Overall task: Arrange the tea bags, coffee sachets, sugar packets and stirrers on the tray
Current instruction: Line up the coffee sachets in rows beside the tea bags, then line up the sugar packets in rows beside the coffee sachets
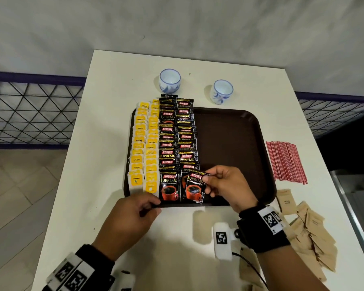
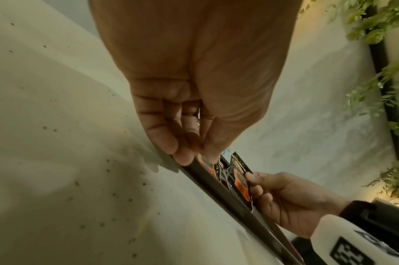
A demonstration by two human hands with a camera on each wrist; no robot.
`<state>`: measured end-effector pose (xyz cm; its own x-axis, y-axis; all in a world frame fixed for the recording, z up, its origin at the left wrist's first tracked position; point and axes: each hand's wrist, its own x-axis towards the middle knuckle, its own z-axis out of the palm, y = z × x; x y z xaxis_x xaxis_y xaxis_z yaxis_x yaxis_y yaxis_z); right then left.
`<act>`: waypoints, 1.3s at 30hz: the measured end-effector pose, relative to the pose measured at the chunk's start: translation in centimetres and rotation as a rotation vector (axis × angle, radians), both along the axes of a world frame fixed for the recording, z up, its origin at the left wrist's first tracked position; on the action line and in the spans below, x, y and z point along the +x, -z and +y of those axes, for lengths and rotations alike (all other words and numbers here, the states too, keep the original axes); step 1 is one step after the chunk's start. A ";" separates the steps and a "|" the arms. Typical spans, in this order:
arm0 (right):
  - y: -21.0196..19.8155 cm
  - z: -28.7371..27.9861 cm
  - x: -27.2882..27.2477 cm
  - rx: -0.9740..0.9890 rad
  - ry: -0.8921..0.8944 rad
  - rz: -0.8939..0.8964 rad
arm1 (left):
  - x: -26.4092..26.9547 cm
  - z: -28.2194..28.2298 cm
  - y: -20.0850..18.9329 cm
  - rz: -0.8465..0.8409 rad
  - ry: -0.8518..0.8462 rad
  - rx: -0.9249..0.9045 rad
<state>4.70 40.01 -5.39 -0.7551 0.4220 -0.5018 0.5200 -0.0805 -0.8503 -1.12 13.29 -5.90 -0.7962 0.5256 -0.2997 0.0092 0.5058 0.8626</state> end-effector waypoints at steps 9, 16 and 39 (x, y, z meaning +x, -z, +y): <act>0.2 0.3 -0.8 0.096 -0.070 -0.059 | 0.0 0.0 0.8 0.117 0.087 -0.119; 0.4 -0.4 -1.6 0.148 -0.088 -0.033 | 0.2 0.2 1.1 0.106 0.067 -0.127; -0.9 9.3 5.4 0.877 0.178 -0.298 | -0.5 -1.1 1.4 0.468 0.188 -0.183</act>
